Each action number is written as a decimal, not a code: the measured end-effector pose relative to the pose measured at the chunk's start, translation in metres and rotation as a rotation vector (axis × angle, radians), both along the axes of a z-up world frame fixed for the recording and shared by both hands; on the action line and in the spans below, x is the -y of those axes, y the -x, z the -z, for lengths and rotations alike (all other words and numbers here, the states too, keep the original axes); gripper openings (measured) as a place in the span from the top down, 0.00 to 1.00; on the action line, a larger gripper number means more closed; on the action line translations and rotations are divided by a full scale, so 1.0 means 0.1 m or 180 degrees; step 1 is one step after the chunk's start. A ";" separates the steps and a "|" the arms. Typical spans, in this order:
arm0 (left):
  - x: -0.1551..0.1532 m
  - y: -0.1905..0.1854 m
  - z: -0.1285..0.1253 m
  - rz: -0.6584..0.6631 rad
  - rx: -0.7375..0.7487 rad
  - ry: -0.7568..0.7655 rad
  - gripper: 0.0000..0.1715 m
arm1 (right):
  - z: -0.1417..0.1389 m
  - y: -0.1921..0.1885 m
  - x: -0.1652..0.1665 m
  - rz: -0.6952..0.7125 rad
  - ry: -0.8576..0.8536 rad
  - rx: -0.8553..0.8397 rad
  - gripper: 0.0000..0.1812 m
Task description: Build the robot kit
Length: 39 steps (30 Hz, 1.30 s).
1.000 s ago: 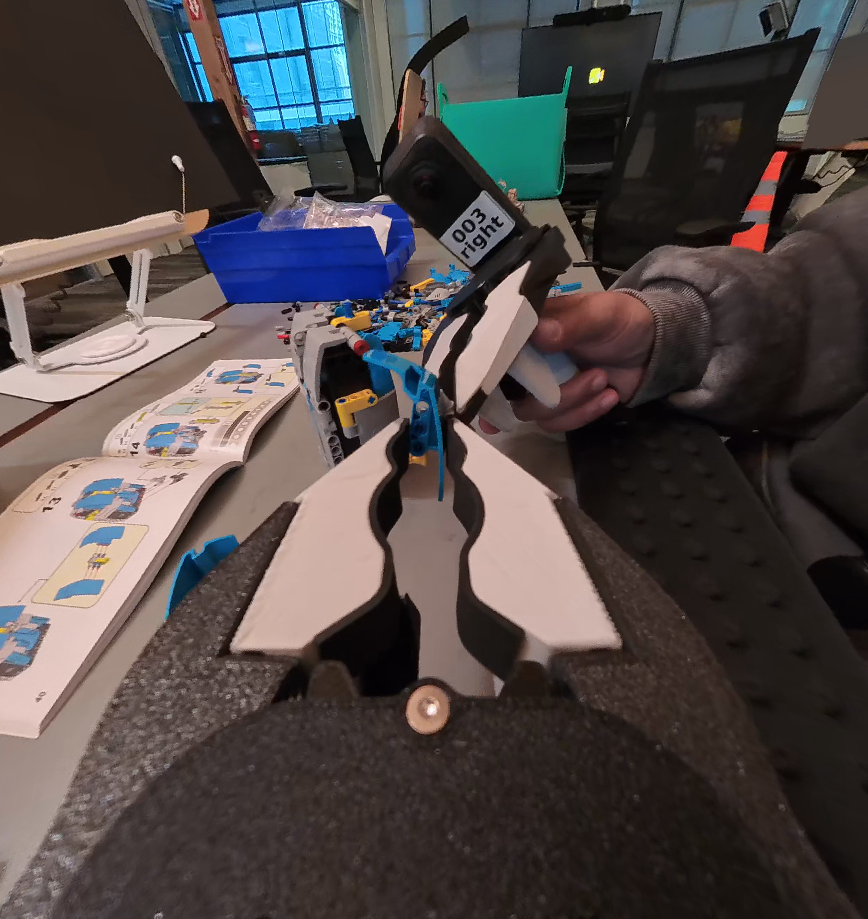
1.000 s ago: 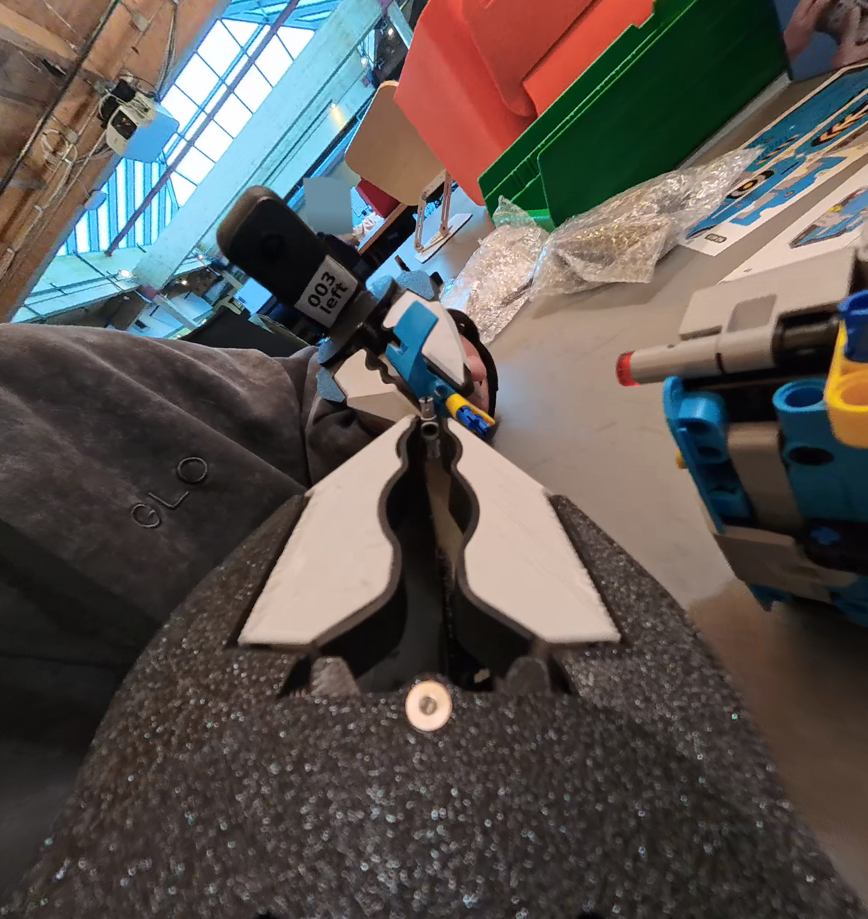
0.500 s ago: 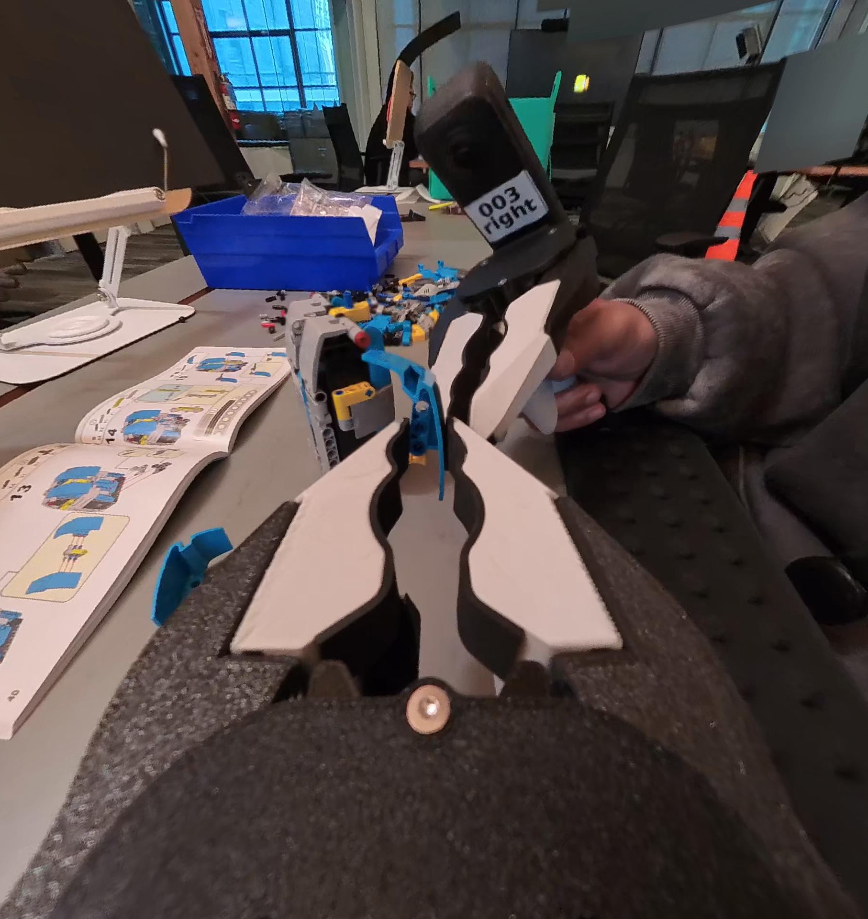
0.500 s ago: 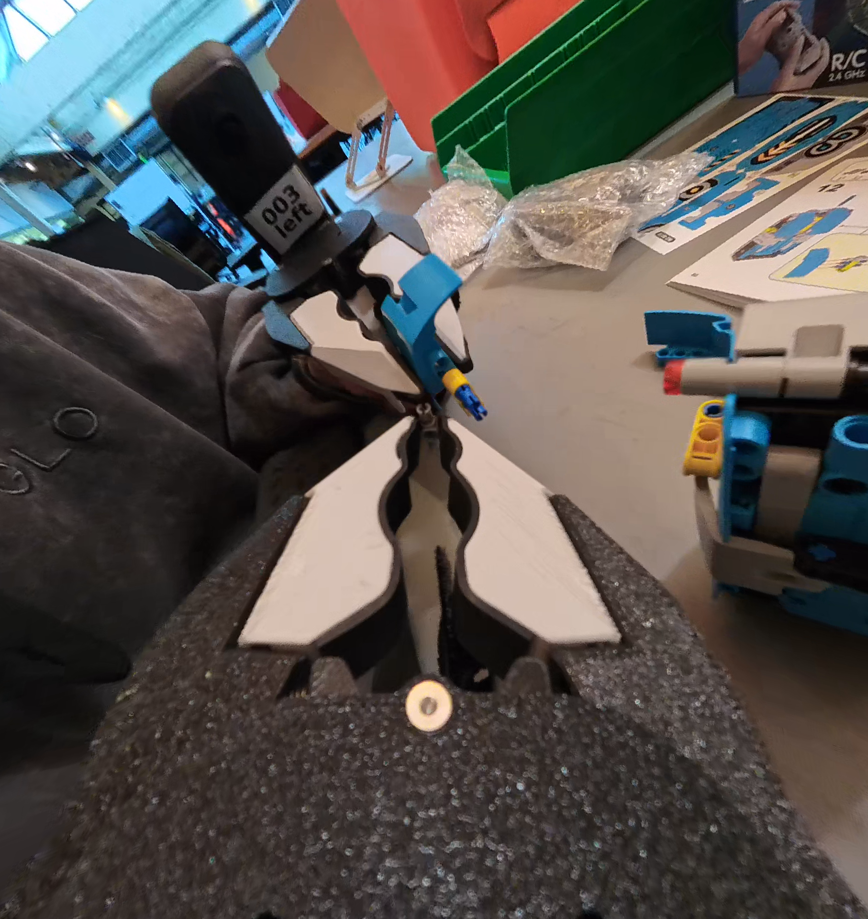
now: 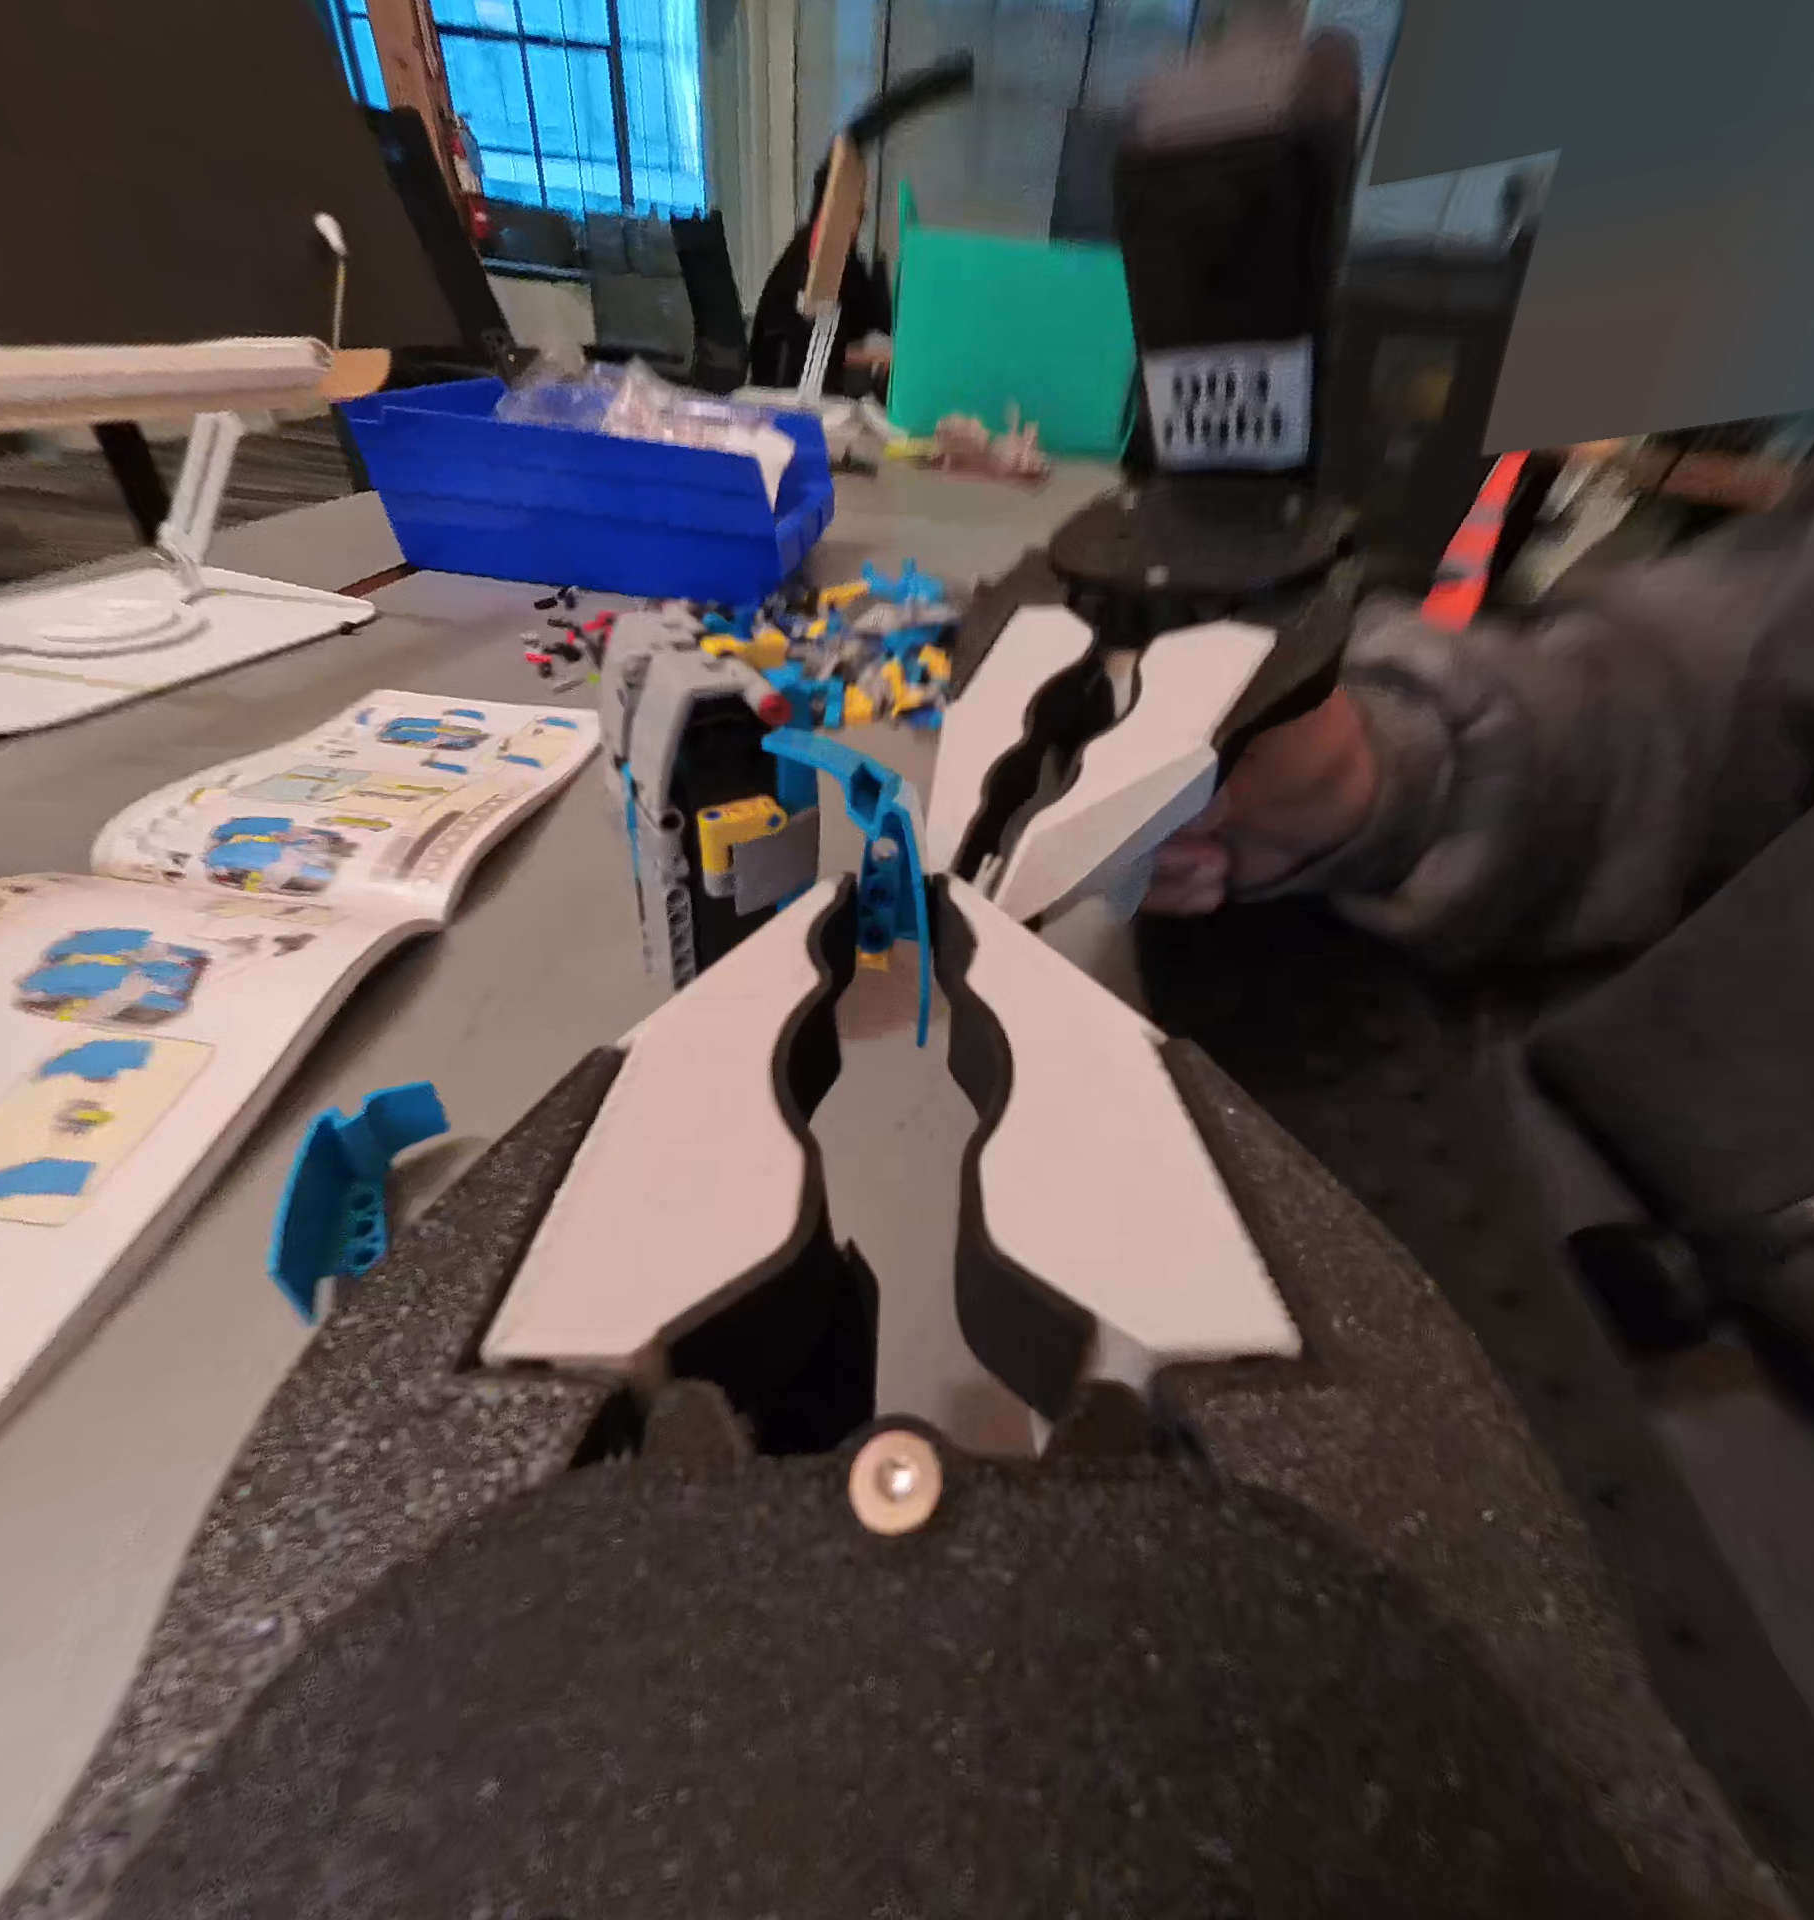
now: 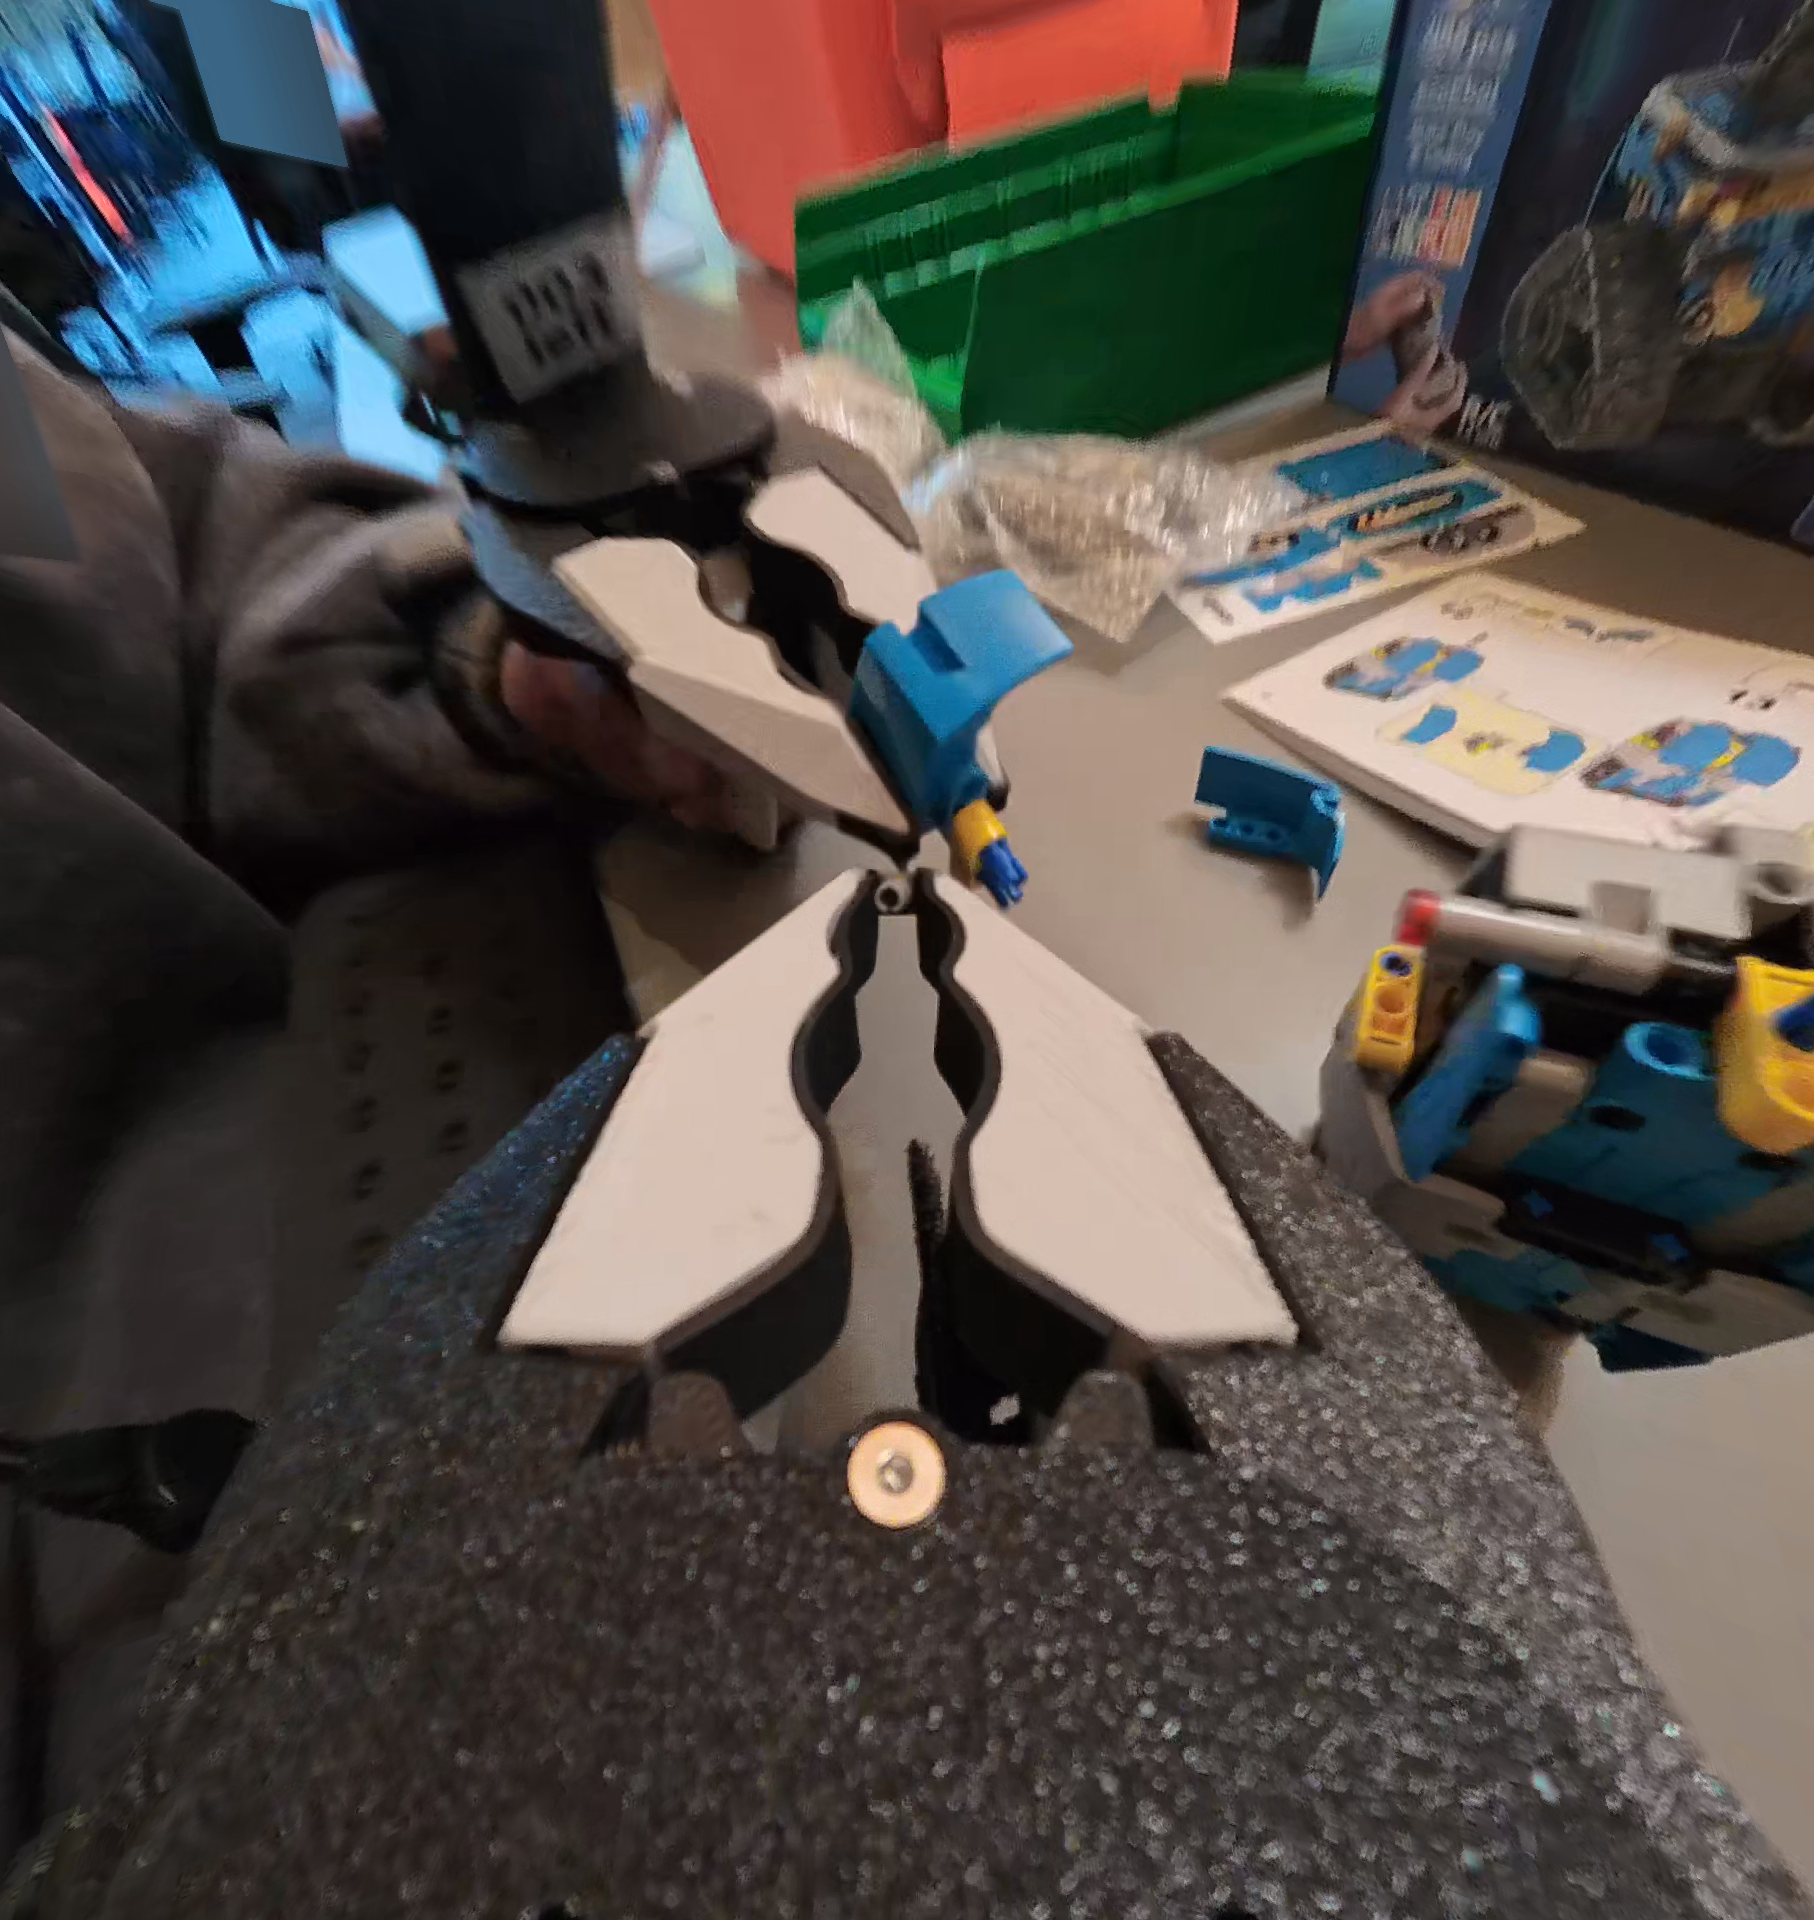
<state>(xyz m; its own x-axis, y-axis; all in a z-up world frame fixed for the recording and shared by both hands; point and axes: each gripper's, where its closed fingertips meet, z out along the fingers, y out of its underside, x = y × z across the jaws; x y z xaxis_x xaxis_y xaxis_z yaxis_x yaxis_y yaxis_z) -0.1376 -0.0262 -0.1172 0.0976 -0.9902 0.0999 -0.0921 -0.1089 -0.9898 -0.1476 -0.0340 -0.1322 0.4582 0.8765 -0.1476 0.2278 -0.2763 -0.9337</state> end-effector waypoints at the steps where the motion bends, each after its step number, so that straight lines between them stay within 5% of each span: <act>1: -0.03 0.04 -0.09 0.0084 0.0232 0.0289 0.92 | -0.11 -0.04 -0.01 -0.0011 0.0022 -0.0233 0.96; 5: 0.00 0.14 -0.36 0.0491 0.0919 0.1043 0.92 | -0.66 -0.19 -0.02 -0.0126 -0.0176 -0.1274 0.97; 18: 0.09 0.11 -0.44 0.0636 0.1218 0.1227 0.92 | -0.70 -0.03 -0.07 -0.0302 0.0196 -0.1756 0.97; 35: 0.21 0.04 -0.27 0.0616 0.0708 0.0662 0.93 | -0.52 0.06 0.03 -0.0636 0.0488 -0.1524 0.97; 39: 0.24 0.01 -0.08 0.0535 0.0239 0.0212 0.93 | -0.32 0.04 0.09 -0.0779 0.0425 -0.0913 0.97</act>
<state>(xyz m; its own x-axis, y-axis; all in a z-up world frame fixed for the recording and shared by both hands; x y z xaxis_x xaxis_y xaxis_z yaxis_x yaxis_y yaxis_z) -0.1388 -0.0501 -0.1088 -0.0789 -0.9829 0.1665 -0.0406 -0.1637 -0.9857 -0.1519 -0.0426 -0.1006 0.1618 0.9191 -0.3592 0.0371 -0.3693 -0.9286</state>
